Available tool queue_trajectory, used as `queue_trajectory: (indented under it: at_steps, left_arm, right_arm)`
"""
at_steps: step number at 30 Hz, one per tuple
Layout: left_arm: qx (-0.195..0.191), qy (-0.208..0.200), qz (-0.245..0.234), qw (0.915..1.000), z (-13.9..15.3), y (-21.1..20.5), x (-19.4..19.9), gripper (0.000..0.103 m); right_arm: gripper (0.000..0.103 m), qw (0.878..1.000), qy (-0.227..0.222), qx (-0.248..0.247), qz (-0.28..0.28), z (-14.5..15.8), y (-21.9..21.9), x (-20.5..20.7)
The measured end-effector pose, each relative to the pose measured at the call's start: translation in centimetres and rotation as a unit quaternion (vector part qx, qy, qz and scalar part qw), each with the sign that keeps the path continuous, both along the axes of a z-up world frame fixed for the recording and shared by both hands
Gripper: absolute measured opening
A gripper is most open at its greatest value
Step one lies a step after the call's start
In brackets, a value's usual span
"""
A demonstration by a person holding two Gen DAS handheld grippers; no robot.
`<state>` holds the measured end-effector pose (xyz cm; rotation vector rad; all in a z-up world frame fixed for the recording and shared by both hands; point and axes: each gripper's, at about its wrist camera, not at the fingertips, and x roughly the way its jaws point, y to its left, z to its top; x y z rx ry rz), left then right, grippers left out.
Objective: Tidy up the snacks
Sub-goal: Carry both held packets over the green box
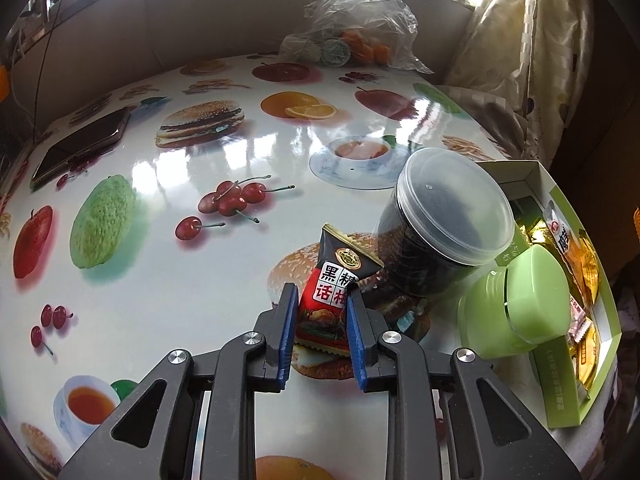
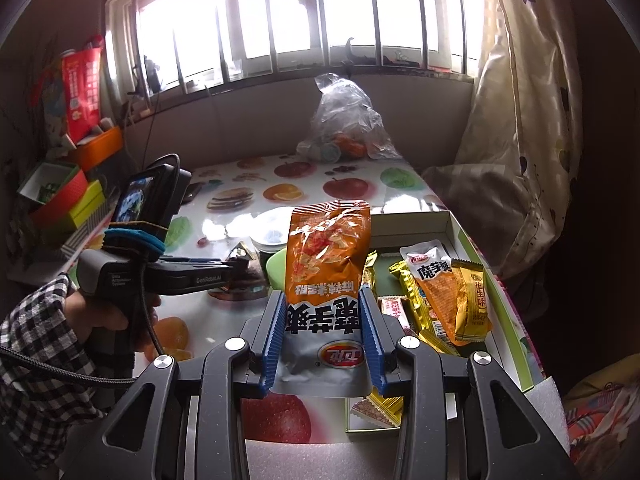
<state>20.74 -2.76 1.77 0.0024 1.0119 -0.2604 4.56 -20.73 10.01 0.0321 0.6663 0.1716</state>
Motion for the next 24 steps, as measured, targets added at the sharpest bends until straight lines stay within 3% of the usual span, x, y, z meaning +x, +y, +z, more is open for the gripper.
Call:
queue_trajectory:
  at_steps: [24]
  left_arm:
    - [-0.031,-0.059,0.002,0.9977,6.2,1.3,-6.8,0.023]
  right_arm:
    - [0.034,1.0,-0.019,0.005,0.002,1.3,0.1,-2.3]
